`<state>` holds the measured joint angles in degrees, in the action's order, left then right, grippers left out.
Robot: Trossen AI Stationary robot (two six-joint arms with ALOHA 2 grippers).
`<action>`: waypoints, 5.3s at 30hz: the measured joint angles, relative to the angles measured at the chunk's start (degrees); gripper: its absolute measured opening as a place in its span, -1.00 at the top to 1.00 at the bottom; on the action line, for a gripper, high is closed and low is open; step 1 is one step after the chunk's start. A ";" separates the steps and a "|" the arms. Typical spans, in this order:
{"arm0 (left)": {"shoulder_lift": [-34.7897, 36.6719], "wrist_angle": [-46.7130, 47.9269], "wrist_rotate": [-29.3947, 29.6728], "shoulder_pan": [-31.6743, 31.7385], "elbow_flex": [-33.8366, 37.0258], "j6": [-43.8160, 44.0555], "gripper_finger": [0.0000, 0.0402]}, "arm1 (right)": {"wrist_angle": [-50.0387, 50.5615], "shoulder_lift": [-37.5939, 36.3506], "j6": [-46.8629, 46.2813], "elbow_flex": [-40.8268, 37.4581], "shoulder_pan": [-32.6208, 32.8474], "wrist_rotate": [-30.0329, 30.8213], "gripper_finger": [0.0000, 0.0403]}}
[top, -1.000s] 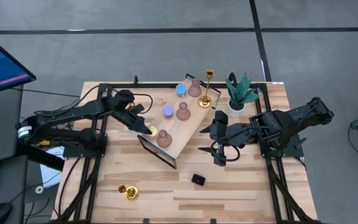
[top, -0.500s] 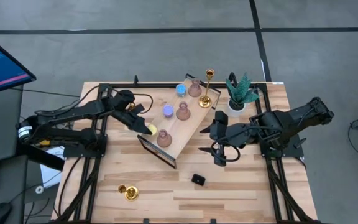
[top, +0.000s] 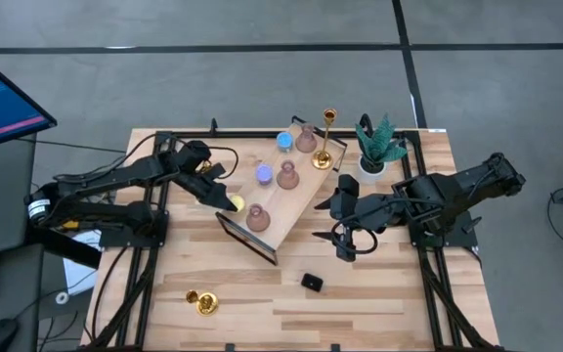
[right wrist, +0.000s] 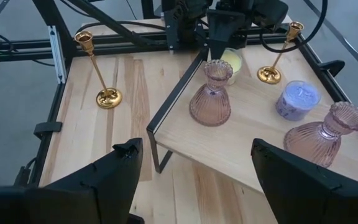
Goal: Pick & Place candle stick holders
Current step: Put the yellow candle on the shelf, then put the top candle holder on the shelf
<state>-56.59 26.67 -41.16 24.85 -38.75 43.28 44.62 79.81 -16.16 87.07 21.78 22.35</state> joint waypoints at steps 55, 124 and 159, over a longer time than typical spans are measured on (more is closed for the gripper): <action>12.08 -19.05 7.21 18.92 -15.42 -6.76 -0.41 | -0.48 0.00 0.34 0.00 -4.72 -1.73 -0.45; 7.81 -11.23 49.43 20.84 12.47 -27.33 -0.41 | 26.10 -0.02 -4.91 16.59 -2.29 3.19 -0.45; 18.22 -18.25 48.44 16.79 -12.35 -25.78 0.57 | 26.85 0.00 -6.23 16.59 -1.92 3.27 -0.45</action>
<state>-38.37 8.43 7.28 41.64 -51.10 17.49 71.47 79.81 -22.39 103.66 19.86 25.62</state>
